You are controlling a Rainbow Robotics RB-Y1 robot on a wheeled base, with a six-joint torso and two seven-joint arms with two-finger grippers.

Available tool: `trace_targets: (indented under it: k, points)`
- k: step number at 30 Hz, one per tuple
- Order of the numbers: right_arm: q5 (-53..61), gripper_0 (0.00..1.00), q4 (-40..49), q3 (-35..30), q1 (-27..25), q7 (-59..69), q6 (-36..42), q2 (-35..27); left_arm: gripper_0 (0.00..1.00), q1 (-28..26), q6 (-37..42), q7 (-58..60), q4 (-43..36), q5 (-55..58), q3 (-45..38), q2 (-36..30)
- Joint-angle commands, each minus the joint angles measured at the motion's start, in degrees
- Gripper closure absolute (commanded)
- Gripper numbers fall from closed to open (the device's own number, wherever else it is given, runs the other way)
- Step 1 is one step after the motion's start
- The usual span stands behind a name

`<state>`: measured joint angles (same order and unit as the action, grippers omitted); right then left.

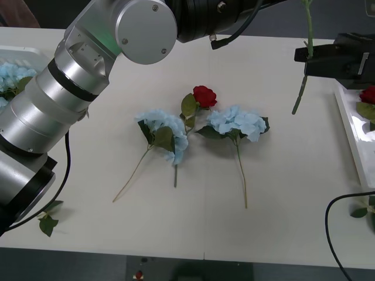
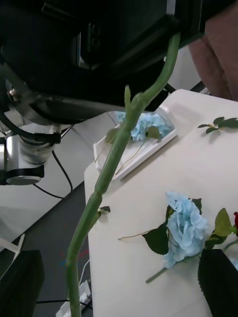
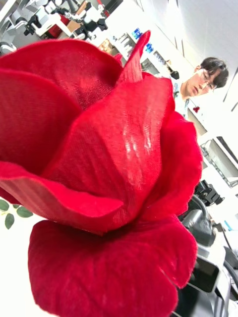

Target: Put the red flowers into the right box and the blue flowers into the left box

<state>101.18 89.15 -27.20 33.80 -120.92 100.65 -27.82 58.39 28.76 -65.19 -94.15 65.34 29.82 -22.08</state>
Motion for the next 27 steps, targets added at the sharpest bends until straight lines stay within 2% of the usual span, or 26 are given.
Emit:
trace_targets:
  k: [1,2,4,6,7,9,22,24,26,27]
  points:
    - [0.9,0.11,-0.3,0.3,2.7,3.3,-1.2,-2.6,1.00,2.4,-0.5,2.4,-0.9,-0.3,-0.6,0.2]
    - [0.9,0.13,-0.2,0.4,2.9,3.6,-1.3,-2.6,1.00,2.4,-0.5,2.4,-0.9,-0.3,-0.6,0.2]
    - [0.9,0.25,-0.2,0.7,3.4,4.5,-1.8,-2.7,1.00,2.4,-0.5,2.4,-0.9,-0.3,-0.6,0.2]
    - [1.0,0.50,-0.2,0.8,4.1,6.8,-1.8,-2.7,1.00,2.4,-0.5,2.4,-0.9,-0.3,-0.6,0.2]
    - [1.0,0.75,-0.2,0.8,4.3,7.8,-1.8,-2.7,1.00,2.4,-0.5,2.4,-0.9,-0.3,-0.6,0.2]
    - [1.1,1.00,-0.3,0.8,4.3,9.3,-1.8,-2.7,1.00,2.4,-0.5,2.4,-0.9,-0.3,-0.6,0.2]
    - [1.2,1.00,-0.2,1.0,4.1,10.2,-1.6,-2.7,0.98,2.4,-0.5,2.4,-0.9,-0.3,-0.6,0.2]
    - [1.4,1.00,-0.2,1.1,3.9,10.1,-1.6,-2.7,0.54,2.4,-0.5,2.4,-0.9,-0.3,-0.6,0.2]
    - [1.5,1.00,-0.2,1.0,3.8,10.1,-1.6,-2.6,0.30,2.4,-0.5,2.4,-0.9,-0.3,-0.6,0.2]
    - [1.4,1.00,-0.2,1.0,3.7,10.2,-1.6,-2.7,0.08,2.4,-0.5,2.4,-0.9,-0.3,-0.6,0.2]
